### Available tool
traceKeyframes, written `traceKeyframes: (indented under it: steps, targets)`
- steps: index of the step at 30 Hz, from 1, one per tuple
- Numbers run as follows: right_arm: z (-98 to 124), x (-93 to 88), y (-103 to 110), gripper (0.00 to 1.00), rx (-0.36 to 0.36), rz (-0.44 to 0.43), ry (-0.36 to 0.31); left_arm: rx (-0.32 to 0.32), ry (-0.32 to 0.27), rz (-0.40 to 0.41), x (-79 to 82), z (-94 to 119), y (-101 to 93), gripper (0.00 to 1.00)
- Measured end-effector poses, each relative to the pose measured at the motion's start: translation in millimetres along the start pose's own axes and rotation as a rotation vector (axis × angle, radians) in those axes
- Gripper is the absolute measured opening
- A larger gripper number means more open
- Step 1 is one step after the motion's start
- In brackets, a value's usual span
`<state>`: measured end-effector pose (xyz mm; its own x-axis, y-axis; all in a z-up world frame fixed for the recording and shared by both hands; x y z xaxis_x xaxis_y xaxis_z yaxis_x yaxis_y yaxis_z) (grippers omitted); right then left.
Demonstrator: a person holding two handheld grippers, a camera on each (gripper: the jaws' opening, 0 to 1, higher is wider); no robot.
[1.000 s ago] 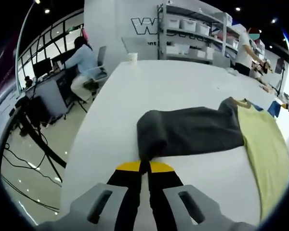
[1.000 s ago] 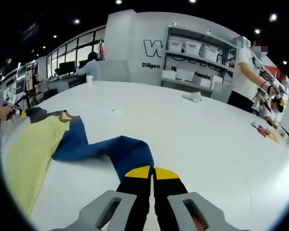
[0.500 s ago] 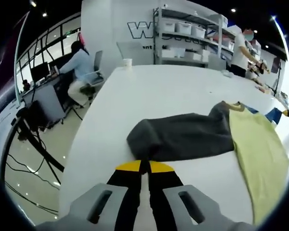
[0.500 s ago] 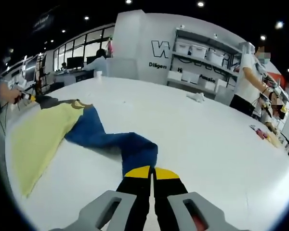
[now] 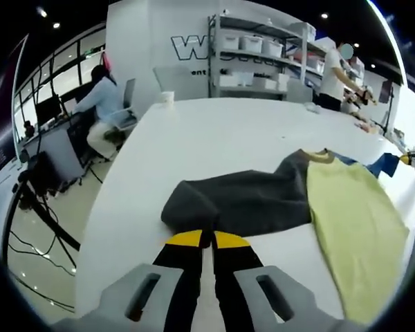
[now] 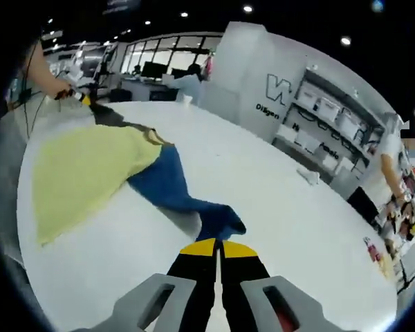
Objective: Fold the garment on the visible template until the final outline fits inside the template.
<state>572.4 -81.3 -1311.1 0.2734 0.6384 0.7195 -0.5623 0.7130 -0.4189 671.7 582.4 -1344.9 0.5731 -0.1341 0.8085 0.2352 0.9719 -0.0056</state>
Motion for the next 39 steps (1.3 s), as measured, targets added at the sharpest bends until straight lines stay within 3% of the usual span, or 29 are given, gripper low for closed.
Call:
traceKeyframes:
  steps: [2,11,17,23,32,33,39]
  targets:
    - [1,4.6,12,0.00,0.057,0.110,0.013,-0.005,-0.004,0.000,1.2,1,-3.1,0.04]
    - [-5,12.4,58,0.00,0.196,0.269,0.010,-0.033,-0.013,-0.011,5.1,4,-19.2,0.04]
    - [-13,4.0,69,0.00,0.229,0.192,0.004,-0.044,-0.018,-0.019,8.1,8,-25.8,0.04]
    - [-12,-8.2,81,0.00,0.269,0.196,0.029,-0.054,-0.017,-0.023,7.6,12,-30.2,0.04]
    - [-2,-40.1,54,0.00,0.221,0.187,0.135,-0.064,-0.020,-0.030,7.7,14,-34.1,0.03]
    - [0,-45.7,45,0.00,0.193,0.201,0.174,-0.065,-0.020,-0.031,7.9,14,-35.0,0.03]
    - [3,-56.5,5,0.00,0.078,0.141,0.215,-0.070,-0.030,-0.035,9.7,17,-36.8,0.00]
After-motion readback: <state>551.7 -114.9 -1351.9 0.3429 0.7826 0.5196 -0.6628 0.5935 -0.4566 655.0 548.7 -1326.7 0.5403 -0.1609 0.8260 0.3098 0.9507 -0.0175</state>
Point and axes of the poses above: the point that each gripper's makers call its tool centre point, and the gripper's own axes: z roughly backward along the fingers, y roughly to its left, x roughly out of its top, the point moved 5 cm from there along z, roughly backward along the fingers
